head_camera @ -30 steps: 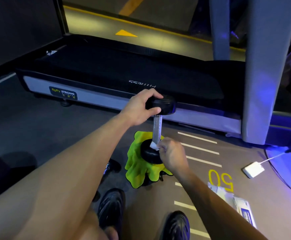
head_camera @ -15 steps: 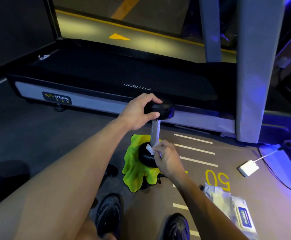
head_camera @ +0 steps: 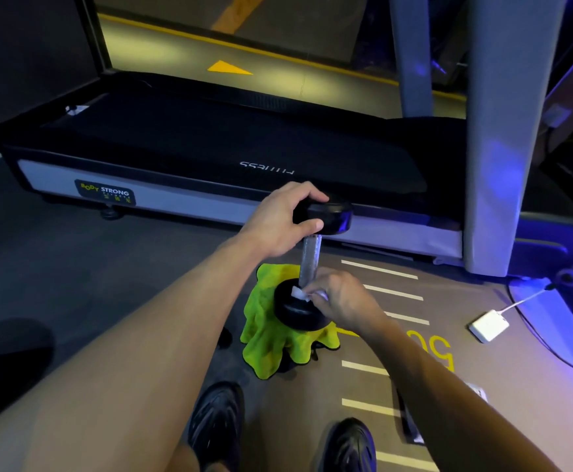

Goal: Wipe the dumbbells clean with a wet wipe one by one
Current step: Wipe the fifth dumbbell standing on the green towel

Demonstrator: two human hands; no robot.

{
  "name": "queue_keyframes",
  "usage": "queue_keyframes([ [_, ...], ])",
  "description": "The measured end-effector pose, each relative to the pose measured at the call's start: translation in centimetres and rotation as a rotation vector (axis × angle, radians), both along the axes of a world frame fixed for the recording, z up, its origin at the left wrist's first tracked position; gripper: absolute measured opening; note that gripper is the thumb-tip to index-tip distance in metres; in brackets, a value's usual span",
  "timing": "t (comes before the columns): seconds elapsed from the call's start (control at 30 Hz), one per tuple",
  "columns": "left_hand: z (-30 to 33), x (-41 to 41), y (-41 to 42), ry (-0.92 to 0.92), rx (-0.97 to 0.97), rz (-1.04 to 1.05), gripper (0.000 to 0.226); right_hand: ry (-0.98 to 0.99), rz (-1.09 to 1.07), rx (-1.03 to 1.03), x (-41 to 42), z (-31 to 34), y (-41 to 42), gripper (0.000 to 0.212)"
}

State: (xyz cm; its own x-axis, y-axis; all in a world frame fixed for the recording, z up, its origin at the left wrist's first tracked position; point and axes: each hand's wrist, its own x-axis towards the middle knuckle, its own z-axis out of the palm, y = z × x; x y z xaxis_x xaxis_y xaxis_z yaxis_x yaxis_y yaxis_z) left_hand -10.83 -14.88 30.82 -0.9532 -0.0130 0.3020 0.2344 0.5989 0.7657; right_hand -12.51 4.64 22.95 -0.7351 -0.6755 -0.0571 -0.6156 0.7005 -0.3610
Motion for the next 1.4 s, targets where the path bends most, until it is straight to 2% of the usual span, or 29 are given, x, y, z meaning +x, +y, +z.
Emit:
queue_keyframes([
  [0.1,0.0,-0.1,0.1,-0.005,0.011,0.005,0.036,0.110,0.104,0.064,-0.5,0.7,-0.2,0.036],
  [0.17,0.0,-0.2,0.1,-0.003,0.026,0.009,0.036,0.199,0.068,-0.051,-1.2,1.5,-0.1,0.030],
  [0.23,0.0,-0.3,0.0,0.001,0.036,0.013,0.036,0.251,-0.067,-0.235,-1.6,1.5,0.0,0.021],
  [0.3,0.0,-0.4,-0.2,0.000,0.033,0.017,0.036,0.180,-0.101,-0.306,-1.1,0.5,-0.3,0.024],
  [0.4,-0.2,-0.4,-0.4,-0.006,0.036,0.007,0.036,0.019,-0.041,-0.190,1.0,-1.3,-0.7,0.035],
  [0.5,-0.4,-0.3,-0.3,0.008,0.040,0.004,0.037,0.069,-0.109,-0.228,0.3,-0.6,-0.9,0.033],
  [0.6,-0.3,-0.2,-0.1,0.018,0.040,0.012,0.037,0.141,-0.227,-0.480,-0.3,1.0,-1.9,0.032],
  [0.67,-0.5,-0.3,-0.3,0.019,0.039,0.008,0.036,0.115,-0.251,-0.574,0.3,0.6,-2.2,0.034],
  [0.8,-0.7,-0.4,-0.7,-0.001,0.049,0.014,0.036,0.045,-0.214,-0.439,1.6,-1.5,-1.7,0.032],
  [0.9,-0.8,-0.3,-0.8,-0.007,0.068,0.031,0.036,0.039,-0.333,-0.586,0.4,0.4,-2.4,0.040],
  [0.97,-0.8,-0.3,-0.9,-0.010,0.067,0.026,0.035,-0.013,-0.504,-0.759,-0.3,1.5,-2.9,0.030],
  [1.03,-0.8,-0.3,-1.1,-0.014,0.060,0.017,0.035,-0.147,-0.642,-0.874,-0.2,1.1,-3.2,0.023],
  [1.17,-0.8,-0.3,-1.2,-0.022,0.061,0.011,0.035,-0.283,-0.638,-0.792,1.8,-1.9,-2.8,0.020],
  [1.27,-1.0,-0.5,-1.0,-0.022,0.071,0.021,0.035,-0.262,-0.635,-0.741,1.5,-1.0,-3.1,0.021],
  [1.4,-0.8,-0.6,-0.9,-0.016,0.066,0.014,0.035,-0.216,-0.690,-0.895,-0.7,1.9,-5.3,0.013],
])
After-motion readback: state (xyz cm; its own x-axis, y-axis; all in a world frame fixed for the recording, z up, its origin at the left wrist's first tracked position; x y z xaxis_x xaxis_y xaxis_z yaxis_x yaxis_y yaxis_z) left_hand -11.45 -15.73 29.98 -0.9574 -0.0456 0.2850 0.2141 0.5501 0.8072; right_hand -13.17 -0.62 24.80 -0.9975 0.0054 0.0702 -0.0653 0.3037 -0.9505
